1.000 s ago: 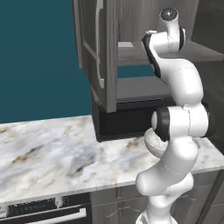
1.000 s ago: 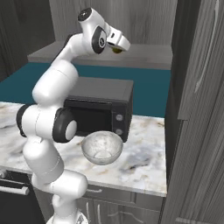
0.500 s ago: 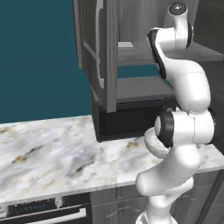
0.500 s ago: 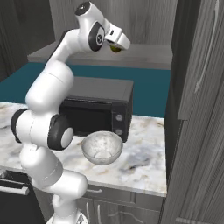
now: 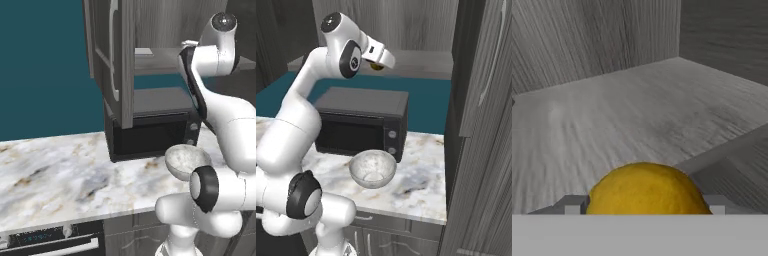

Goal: Pick the lemon from the cabinet and place it in the bowl. Then pick the bowl and place it in the sink. Then turn on the sink facuet.

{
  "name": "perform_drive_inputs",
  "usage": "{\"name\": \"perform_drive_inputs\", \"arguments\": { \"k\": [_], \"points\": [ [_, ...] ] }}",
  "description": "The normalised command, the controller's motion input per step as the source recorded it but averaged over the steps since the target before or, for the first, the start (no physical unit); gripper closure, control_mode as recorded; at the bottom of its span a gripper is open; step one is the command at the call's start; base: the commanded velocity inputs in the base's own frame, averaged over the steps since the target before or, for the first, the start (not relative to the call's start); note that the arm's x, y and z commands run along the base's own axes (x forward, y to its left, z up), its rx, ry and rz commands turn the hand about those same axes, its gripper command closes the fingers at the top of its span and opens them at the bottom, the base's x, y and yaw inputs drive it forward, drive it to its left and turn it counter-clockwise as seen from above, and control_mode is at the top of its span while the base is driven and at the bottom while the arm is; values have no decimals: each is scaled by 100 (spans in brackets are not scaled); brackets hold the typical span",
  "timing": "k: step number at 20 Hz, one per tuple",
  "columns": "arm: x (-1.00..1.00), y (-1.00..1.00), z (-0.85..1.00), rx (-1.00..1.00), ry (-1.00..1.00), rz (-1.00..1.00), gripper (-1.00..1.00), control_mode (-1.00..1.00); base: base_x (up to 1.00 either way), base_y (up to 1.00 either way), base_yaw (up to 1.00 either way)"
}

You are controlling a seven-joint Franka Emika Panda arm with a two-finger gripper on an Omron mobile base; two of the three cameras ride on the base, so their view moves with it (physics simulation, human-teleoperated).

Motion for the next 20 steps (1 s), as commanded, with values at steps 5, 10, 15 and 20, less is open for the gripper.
{"name": "perform_drive_inputs", "arguments": {
  "k": [5,10,15,20],
  "points": [
    [-100,7,-3,0,1,12,100,-100,0,0,0],
    [-100,17,-11,0,7,7,100,-100,0,0,0],
    [-98,17,-73,0,9,8,100,-100,0,0,0],
    [-44,22,-100,-3,18,7,100,-100,0,0,0]
  ]
}}
